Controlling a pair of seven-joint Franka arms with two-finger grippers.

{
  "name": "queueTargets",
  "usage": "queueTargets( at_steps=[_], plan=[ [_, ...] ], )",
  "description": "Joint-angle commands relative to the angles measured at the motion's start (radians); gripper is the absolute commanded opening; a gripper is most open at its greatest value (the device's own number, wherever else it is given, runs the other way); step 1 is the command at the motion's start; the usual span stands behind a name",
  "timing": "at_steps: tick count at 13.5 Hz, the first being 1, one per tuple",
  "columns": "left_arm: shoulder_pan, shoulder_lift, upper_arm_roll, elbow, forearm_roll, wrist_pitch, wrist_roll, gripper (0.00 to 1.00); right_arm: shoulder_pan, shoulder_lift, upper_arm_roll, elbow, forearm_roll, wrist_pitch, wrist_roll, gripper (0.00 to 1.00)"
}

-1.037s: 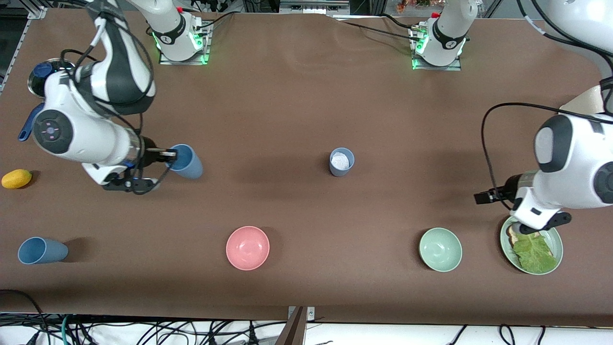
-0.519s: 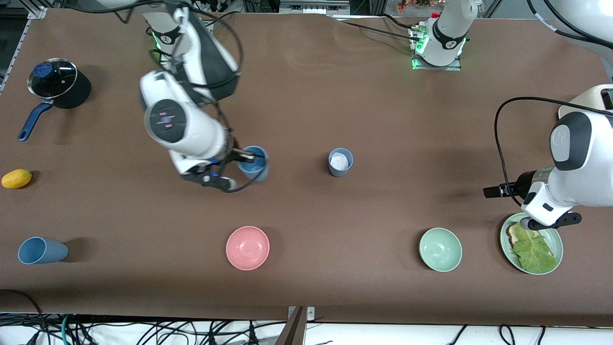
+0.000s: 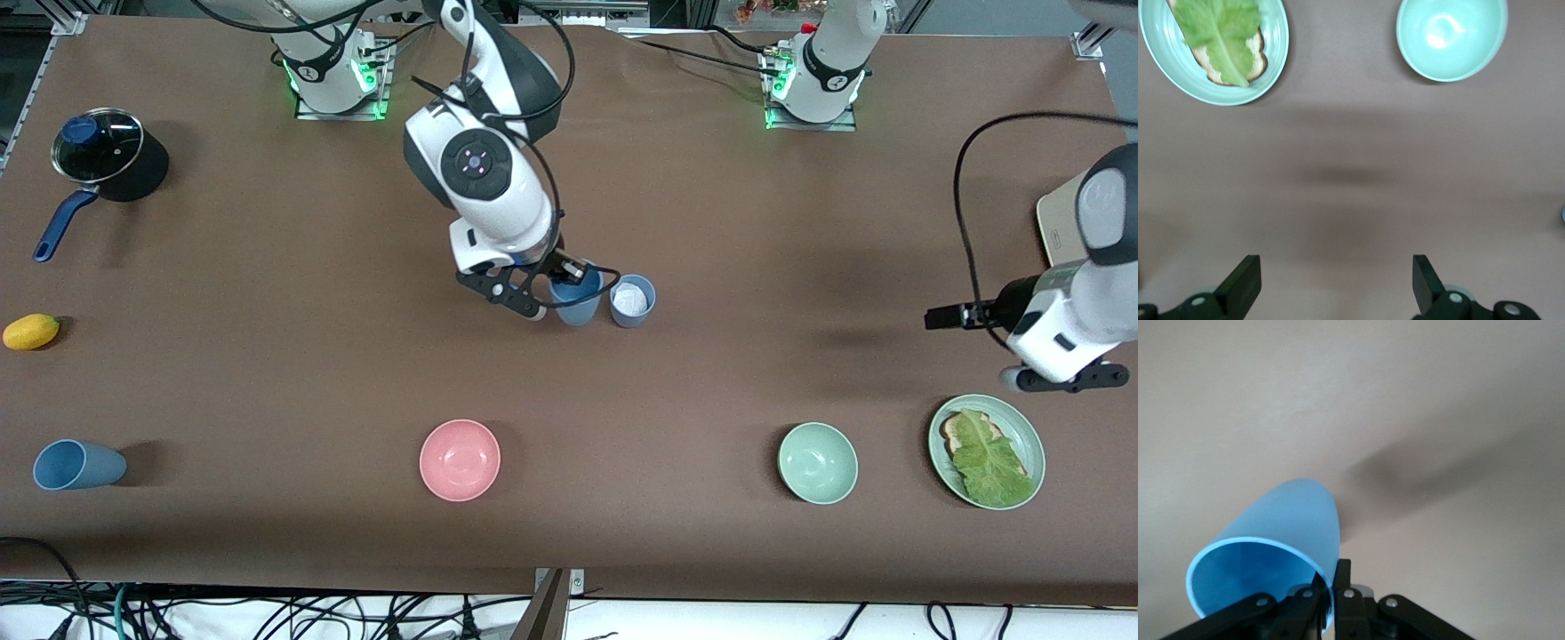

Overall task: Stack blue cups with both arms
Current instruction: 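Move the right gripper's cup over the tissue cup while the left gripper retracts, then lower the blue cup into the tissue cup with the right gripper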

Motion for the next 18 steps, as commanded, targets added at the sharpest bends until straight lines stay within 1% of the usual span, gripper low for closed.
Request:
queueTargets(
  at_steps=[1,3,4,6,9,11,18],
  plan=[
    [0.005,-0.128,-0.005,-0.094,0.005,0.002,0.073,1.0,0.048,0.033,-0.011,0.056,0.016,0.06,0.103,0.0],
    [0.006,-0.155,-0.005,-0.098,0.006,0.002,0.099,1.0,0.082,0.053,-0.011,0.058,0.016,0.114,0.172,0.0],
    [0.003,-0.157,-0.005,-0.096,0.004,0.004,0.104,1.0,0.093,0.064,-0.011,0.058,0.014,0.119,0.192,0.0],
    [-0.002,-0.162,-0.008,-0.099,0.02,-0.025,0.115,1.0,0.1,0.078,-0.011,0.058,0.014,0.117,0.208,0.0],
    [0.005,-0.165,-0.013,-0.094,0.021,-0.025,0.127,1.0,0.116,0.087,-0.011,0.058,0.012,0.119,0.216,0.0],
    [0.004,-0.163,-0.013,-0.091,0.021,-0.024,0.126,1.0,0.126,0.092,-0.011,0.056,0.012,0.119,0.255,0.0],
    [0.001,-0.154,-0.015,-0.097,0.02,-0.024,0.126,1.0,0.131,0.093,-0.011,0.044,0.017,0.108,0.259,0.0]
  ],
)
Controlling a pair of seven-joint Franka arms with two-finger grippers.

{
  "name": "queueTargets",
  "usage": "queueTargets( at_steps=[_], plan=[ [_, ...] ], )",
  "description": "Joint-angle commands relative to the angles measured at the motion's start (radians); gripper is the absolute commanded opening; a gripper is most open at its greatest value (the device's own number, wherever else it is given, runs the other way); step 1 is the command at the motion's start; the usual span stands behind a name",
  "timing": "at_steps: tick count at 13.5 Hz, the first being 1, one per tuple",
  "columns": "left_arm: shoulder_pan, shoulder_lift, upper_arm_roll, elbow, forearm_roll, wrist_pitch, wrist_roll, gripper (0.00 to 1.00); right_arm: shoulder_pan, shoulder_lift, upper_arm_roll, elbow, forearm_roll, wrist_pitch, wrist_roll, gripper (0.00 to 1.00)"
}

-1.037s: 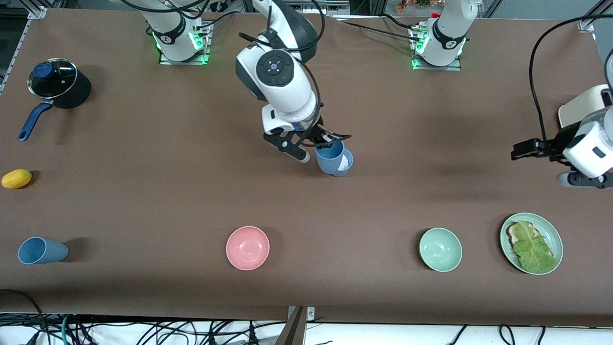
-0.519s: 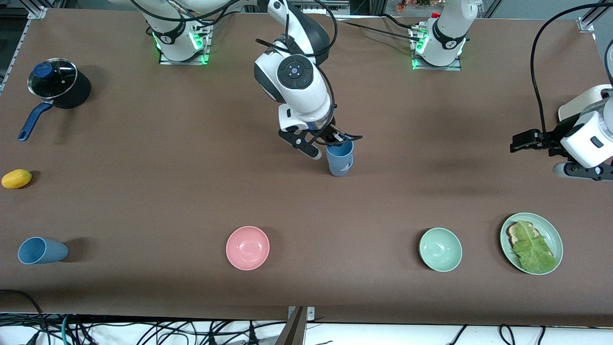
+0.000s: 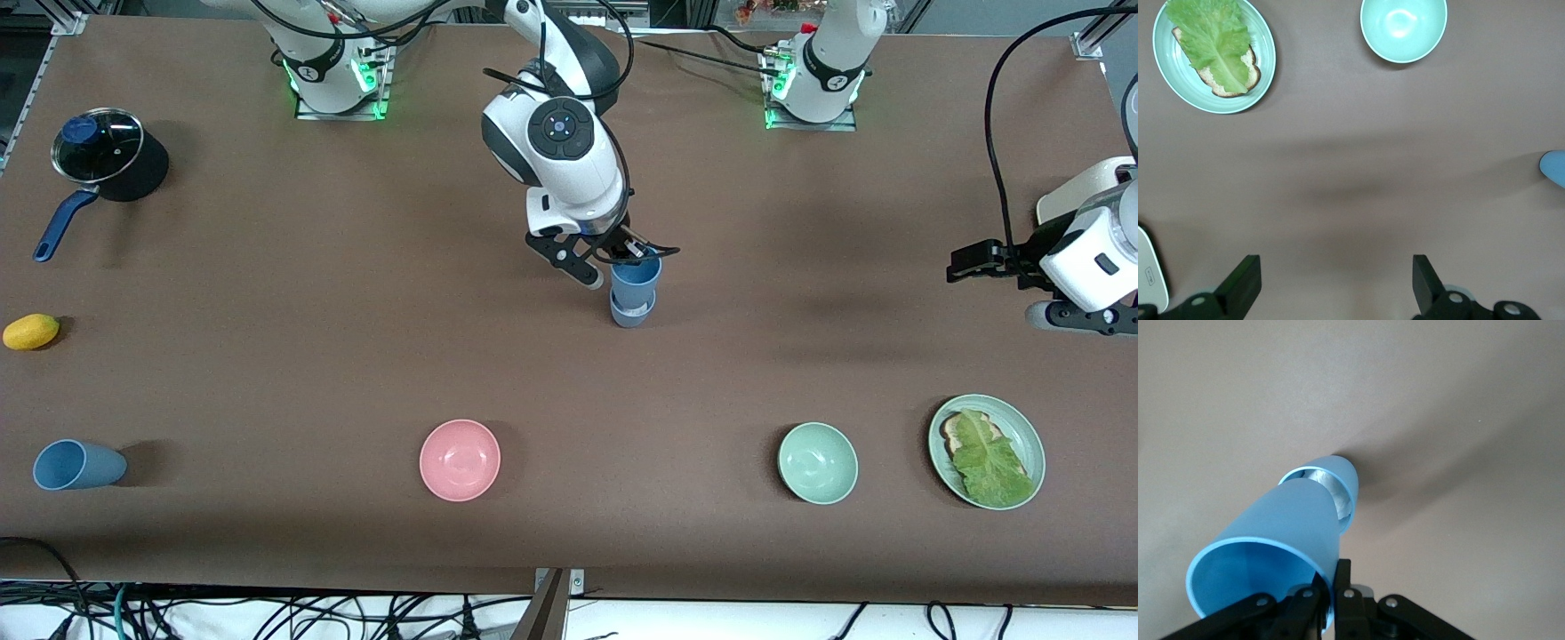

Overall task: Stack blue cups with both arms
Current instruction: 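Lower the blue cup into the tissue cup with the right gripper, then open the right gripper and lift it off the stacked cups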

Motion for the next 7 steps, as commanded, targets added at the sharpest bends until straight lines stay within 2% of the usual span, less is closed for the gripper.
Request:
queueTargets(
  at_steps=[1,7],
  plan=[
    [0.003,-0.016,-0.005,-0.018,0.02,-0.006,0.022,1.0,0.009,0.023,-0.01,0.028,0.014,-0.013,0.012,0.0],
    [0.006,-0.016,-0.005,-0.018,0.02,-0.006,0.023,1.0,0.024,0.051,-0.011,0.028,0.003,-0.005,0.012,0.0]
  ],
)
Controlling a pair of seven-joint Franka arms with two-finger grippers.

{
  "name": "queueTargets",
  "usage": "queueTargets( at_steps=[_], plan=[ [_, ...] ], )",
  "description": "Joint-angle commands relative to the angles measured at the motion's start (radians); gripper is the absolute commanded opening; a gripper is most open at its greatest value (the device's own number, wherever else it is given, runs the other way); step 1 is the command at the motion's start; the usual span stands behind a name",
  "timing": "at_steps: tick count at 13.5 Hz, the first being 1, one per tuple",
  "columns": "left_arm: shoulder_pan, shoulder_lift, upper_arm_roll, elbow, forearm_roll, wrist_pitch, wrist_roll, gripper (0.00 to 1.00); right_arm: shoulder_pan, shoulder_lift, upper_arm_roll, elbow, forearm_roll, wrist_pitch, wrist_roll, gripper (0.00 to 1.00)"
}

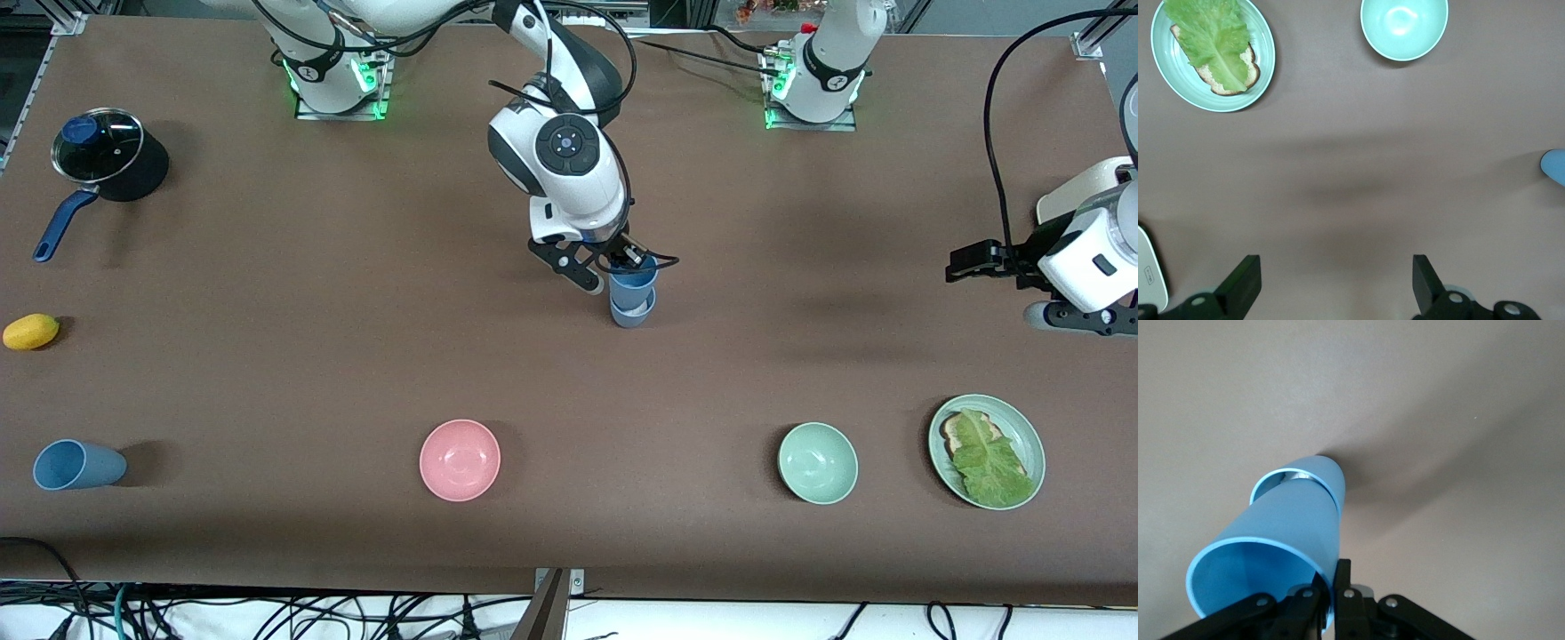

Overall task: Stack blue cups with both arms
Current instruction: 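Open the right gripper and lift it off the stacked cups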

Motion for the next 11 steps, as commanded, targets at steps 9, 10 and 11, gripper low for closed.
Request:
queueTargets(
  at_steps=[9,10,11],
  plan=[
    [0.005,-0.01,-0.005,-0.015,0.02,-0.007,0.021,1.0,-0.005,-0.086,-0.138,0.04,-0.009,-0.204,-0.168,1.0],
    [0.007,-0.01,-0.005,-0.015,0.02,-0.007,0.021,1.0,-0.02,-0.114,-0.174,0.04,0.002,-0.256,-0.269,1.0],
    [0.008,-0.01,-0.005,-0.014,0.02,-0.006,0.023,1.0,-0.054,-0.134,-0.195,0.04,0.006,-0.315,-0.369,1.0]
  ],
)
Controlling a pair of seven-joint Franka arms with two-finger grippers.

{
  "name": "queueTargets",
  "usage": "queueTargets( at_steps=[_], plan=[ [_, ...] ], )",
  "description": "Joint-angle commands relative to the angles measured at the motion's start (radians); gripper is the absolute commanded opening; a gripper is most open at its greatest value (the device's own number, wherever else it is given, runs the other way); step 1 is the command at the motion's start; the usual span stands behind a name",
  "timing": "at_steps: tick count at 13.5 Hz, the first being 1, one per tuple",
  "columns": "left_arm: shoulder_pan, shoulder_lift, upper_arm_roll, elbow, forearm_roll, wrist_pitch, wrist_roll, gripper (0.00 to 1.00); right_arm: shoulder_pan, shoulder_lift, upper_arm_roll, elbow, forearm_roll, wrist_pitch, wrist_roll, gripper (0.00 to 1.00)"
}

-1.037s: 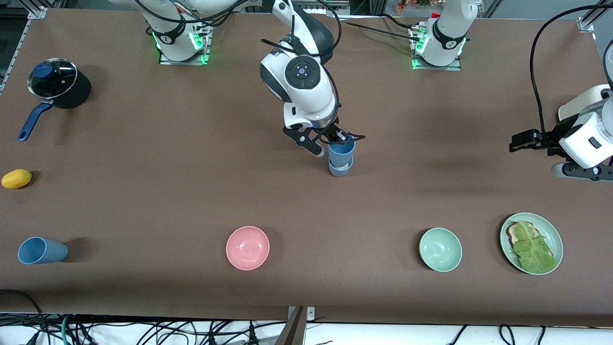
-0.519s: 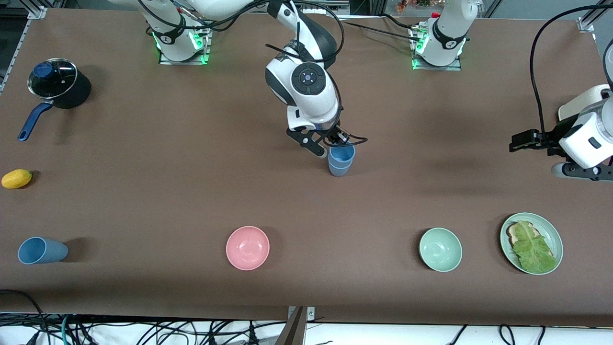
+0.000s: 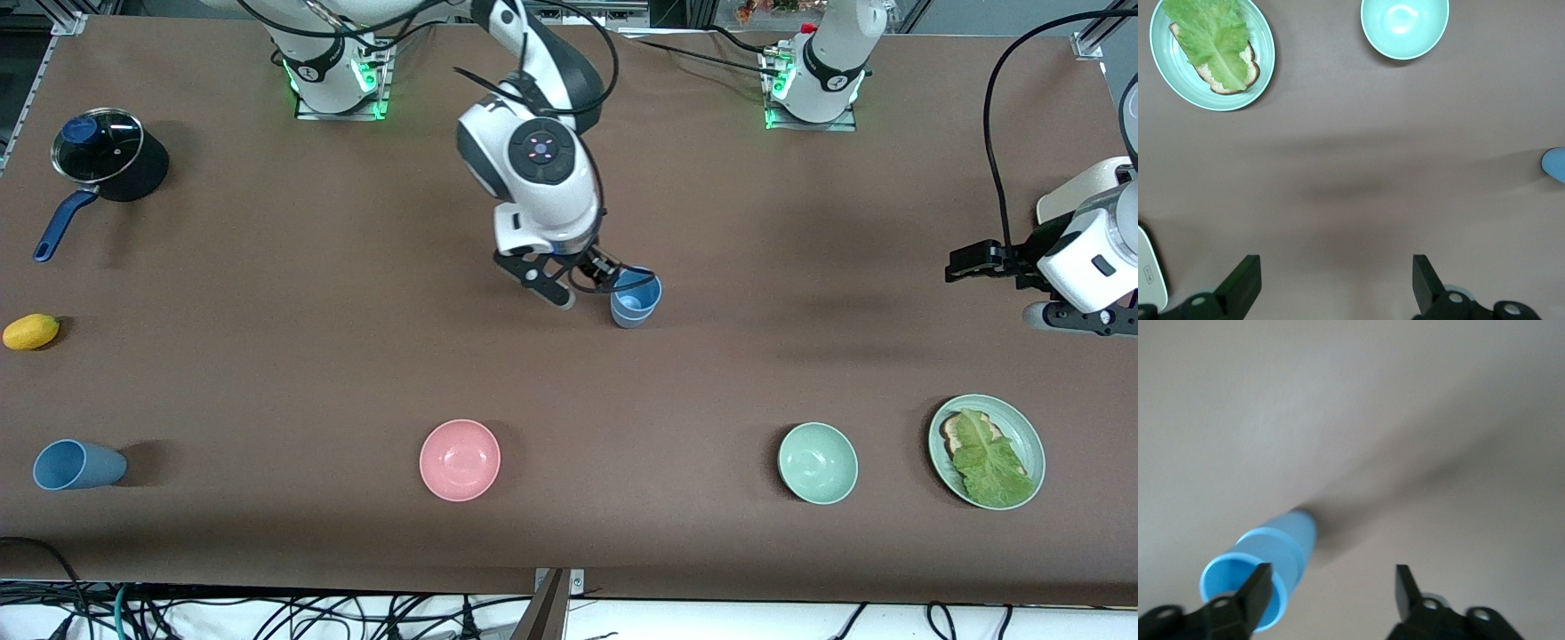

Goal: Stack blue cups with both arms

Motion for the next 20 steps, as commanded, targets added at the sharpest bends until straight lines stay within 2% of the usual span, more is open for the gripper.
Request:
queueTargets(
  at_steps=[1,7,10,13,14,15,16,17,20],
  plan=[
    [0.007,-0.011,-0.005,-0.01,0.02,-0.007,0.023,1.0,-0.083,-0.076,-0.043,-0.006,0.013,-0.146,-0.255,1.0],
    [0.007,-0.009,-0.005,-0.009,0.02,-0.005,0.021,1.0,-0.387,-0.15,-0.066,-0.007,0.016,-0.307,-0.775,1.0],
    [0.007,-0.011,-0.005,-0.009,0.02,-0.005,0.021,1.0,-0.477,-0.205,-0.066,-0.03,0.002,-0.343,-0.958,1.0],
    [0.007,-0.009,-0.005,-0.01,0.02,-0.005,0.021,1.0,-0.572,-0.347,-0.057,-0.201,-0.01,-0.299,-1.051,1.0],
    [0.007,-0.009,-0.005,-0.01,0.02,-0.005,0.023,1.0,-0.591,-0.396,-0.039,-0.257,-0.018,-0.265,-1.069,1.0],
    [0.007,-0.006,-0.005,-0.01,0.02,-0.005,0.023,1.0,-0.641,-0.441,0.01,-0.304,-0.058,-0.248,-1.075,1.0],
    [0.007,-0.005,-0.005,-0.01,0.02,-0.004,0.023,1.0,-0.702,-0.478,0.09,-0.341,-0.113,-0.245,-1.075,1.0],
    [0.007,-0.005,-0.005,-0.01,0.02,-0.005,0.023,1.0,-0.74,-0.507,0.144,-0.366,-0.154,-0.246,-1.069,1.0],
    [0.007,-0.005,-0.005,-0.01,0.02,-0.004,0.023,1.0,-0.749,-0.569,0.149,-0.406,-0.153,-0.26,-1.074,1.0]
  ],
)
